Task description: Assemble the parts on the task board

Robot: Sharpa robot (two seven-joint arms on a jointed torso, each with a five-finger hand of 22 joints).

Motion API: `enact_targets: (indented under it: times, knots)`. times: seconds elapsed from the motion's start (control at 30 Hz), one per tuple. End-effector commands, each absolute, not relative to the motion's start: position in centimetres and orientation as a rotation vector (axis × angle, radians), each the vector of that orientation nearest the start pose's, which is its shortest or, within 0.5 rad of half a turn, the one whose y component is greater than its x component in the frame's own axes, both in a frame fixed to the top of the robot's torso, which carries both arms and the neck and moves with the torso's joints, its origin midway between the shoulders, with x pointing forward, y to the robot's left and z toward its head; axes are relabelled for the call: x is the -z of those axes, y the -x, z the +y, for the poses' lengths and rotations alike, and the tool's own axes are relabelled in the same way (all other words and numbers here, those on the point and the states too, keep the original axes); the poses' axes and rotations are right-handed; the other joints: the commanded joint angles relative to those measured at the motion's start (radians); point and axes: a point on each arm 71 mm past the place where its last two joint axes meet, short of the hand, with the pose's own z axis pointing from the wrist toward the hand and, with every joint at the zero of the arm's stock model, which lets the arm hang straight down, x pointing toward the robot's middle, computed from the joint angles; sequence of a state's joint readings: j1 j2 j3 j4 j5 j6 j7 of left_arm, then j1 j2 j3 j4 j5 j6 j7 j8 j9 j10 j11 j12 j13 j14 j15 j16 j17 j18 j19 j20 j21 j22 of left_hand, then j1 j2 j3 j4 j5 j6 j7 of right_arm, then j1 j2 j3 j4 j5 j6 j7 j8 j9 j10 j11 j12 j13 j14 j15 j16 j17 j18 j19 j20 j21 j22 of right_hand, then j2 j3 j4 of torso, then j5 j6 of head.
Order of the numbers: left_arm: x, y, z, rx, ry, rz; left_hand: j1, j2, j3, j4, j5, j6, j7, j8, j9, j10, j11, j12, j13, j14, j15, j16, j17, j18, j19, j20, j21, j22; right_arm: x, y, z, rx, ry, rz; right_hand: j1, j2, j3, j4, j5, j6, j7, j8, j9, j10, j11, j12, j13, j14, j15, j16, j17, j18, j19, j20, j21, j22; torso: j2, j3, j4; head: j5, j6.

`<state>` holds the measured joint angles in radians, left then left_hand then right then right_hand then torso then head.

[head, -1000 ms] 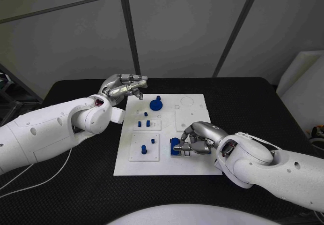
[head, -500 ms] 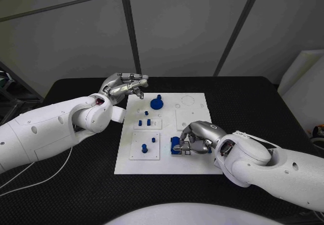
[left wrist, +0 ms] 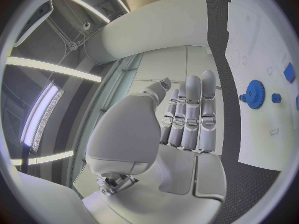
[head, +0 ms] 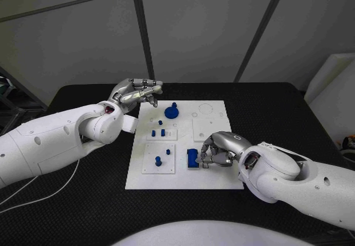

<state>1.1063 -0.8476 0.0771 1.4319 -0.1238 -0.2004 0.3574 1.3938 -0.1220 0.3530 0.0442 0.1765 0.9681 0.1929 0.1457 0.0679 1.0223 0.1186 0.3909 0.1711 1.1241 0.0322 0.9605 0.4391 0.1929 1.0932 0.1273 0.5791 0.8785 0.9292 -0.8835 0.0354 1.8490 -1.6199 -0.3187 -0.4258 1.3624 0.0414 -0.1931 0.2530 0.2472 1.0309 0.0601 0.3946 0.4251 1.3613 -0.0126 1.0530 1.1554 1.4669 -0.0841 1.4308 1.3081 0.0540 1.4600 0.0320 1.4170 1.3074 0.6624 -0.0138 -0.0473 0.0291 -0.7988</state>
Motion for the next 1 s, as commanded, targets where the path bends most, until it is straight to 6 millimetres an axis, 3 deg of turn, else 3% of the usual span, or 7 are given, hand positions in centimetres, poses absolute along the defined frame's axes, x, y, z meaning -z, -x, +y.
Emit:
enact_targets:
  times: [0.03, 0.17, 0.3, 0.4, 0.5, 0.67, 1.0]
  knots:
    - [18.7, -50.1, 23.4, 1.560, 1.051, 1.437, 0.001, 0.005, -0.006, 0.000, -0.003, -0.005, 0.001, 0.006, 0.000, -0.007, -0.002, 0.004, 0.001, -0.003, 0.004, 0.002, -0.001, -0.011, 0.000, 0.006, -0.003, -0.001, 23.9, -37.9, -14.3, -0.663, 0.086, 1.850, 0.004, -0.010, -0.003, 0.004, 0.008, 0.000, -0.004, -0.006, 0.001, 0.001, -0.006, -0.003, 0.001, 0.060, 0.002, -0.001, 0.033, 0.000, -0.003, -0.002, -0.006, 0.037, -0.001, -0.0008, 0.0010, -0.001, 0.000]
    - [18.7, -50.1, 23.4, 1.560, 1.052, 1.438, 0.002, 0.005, -0.006, -0.001, -0.003, -0.006, 0.001, 0.006, 0.000, -0.008, -0.002, 0.005, 0.001, -0.005, 0.005, 0.001, -0.002, -0.011, 0.000, 0.006, -0.004, -0.002, 23.9, -37.8, -14.1, -0.683, 0.086, 1.856, 0.011, -0.021, -0.014, 0.003, 0.007, -0.022, 0.005, -0.019, -0.001, -0.009, 0.001, -0.020, -0.009, 0.059, 0.006, -0.006, 0.026, 0.001, -0.007, 0.000, -0.012, 0.029, -0.002, 0.0006, 0.0017, 0.000, 0.005]
    - [18.8, -50.1, 23.4, 1.559, 1.053, 1.438, 0.003, 0.006, -0.006, -0.001, -0.003, -0.006, 0.001, 0.006, 0.000, -0.008, -0.002, 0.005, 0.001, -0.005, 0.005, 0.001, -0.002, -0.011, -0.001, 0.006, -0.005, -0.002, 23.7, -37.8, -14.2, -0.701, 0.062, 1.830, 0.012, -0.024, -0.019, 0.006, 0.004, -0.032, 0.010, -0.025, -0.002, -0.015, 0.005, -0.029, -0.015, 0.057, 0.009, -0.010, 0.019, 0.003, -0.011, 0.002, -0.017, 0.023, -0.001, 0.0001, -0.0009, -0.001, 0.008]
    - [18.8, -50.1, 23.4, 1.558, 1.053, 1.438, 0.004, 0.006, -0.006, -0.002, -0.002, -0.006, 0.001, 0.006, 0.000, -0.008, -0.002, 0.005, 0.001, -0.006, 0.005, 0.001, -0.002, -0.011, -0.001, 0.006, -0.005, -0.002, 23.5, -37.9, -14.9, -0.711, 0.009, 1.806, 0.023, -0.018, -0.017, 0.004, 0.012, -0.037, 0.012, -0.029, -0.002, -0.020, 0.007, -0.038, -0.021, 0.056, 0.011, -0.013, 0.016, 0.004, -0.013, 0.004, -0.020, 0.019, 0.001, 0.0000, 0.0006, -0.007, 0.016]
    - [18.8, -50.1, 23.4, 1.558, 1.053, 1.439, 0.004, 0.006, -0.006, -0.002, -0.002, -0.006, 0.001, 0.007, 0.000, -0.008, -0.002, 0.006, 0.001, -0.006, 0.005, 0.001, -0.002, -0.010, -0.001, 0.006, -0.005, -0.002, 23.4, -37.9, -16.1, -0.708, -0.056, 1.801, 0.044, -0.008, -0.013, 0.000, 0.036, -0.054, 0.019, -0.047, -0.009, -0.022, 0.011, -0.043, -0.023, 0.056, 0.014, -0.014, 0.016, 0.004, -0.013, 0.007, -0.020, 0.020, -0.001, 0.0009, 0.0003, -0.009, 0.016]
    - [18.7, -49.9, 23.3, 1.562, 1.053, 1.444, 0.009, 0.006, -0.006, -0.004, -0.002, -0.007, 0.001, 0.008, 0.000, -0.009, -0.002, 0.007, 0.002, -0.008, 0.005, 0.001, -0.002, -0.010, -0.001, 0.006, -0.006, -0.003, 23.2, -38.0, -18.8, -0.664, -0.129, 1.781, 0.070, 0.000, -0.015, 0.004, 0.053, -0.080, 0.039, -0.107, -0.045, -0.026, 0.027, -0.049, -0.026, 0.055, 0.027, -0.018, 0.011, 0.004, -0.016, 0.019, -0.024, 0.016, 0.000, -0.0017, -0.0002, -0.014, 0.022]
    - [18.7, -49.7, 23.3, 1.561, 1.052, 1.447, 0.011, 0.005, -0.006, -0.006, -0.002, -0.008, 0.001, 0.008, 0.000, -0.010, -0.002, 0.008, 0.002, -0.008, 0.005, 0.001, -0.002, -0.010, -0.002, 0.006, -0.006, -0.003, 22.9, -37.5, -23.0, -0.551, -0.196, 1.790, 0.066, 0.003, -0.038, 0.032, 0.056, -0.044, 0.041, -0.158, -0.081, -0.012, 0.030, -0.030, -0.010, 0.060, 0.031, -0.004, 0.034, 0.003, -0.011, 0.025, -0.019, 0.025, 0.002, 0.0016, -0.0070, -0.038, 0.024]
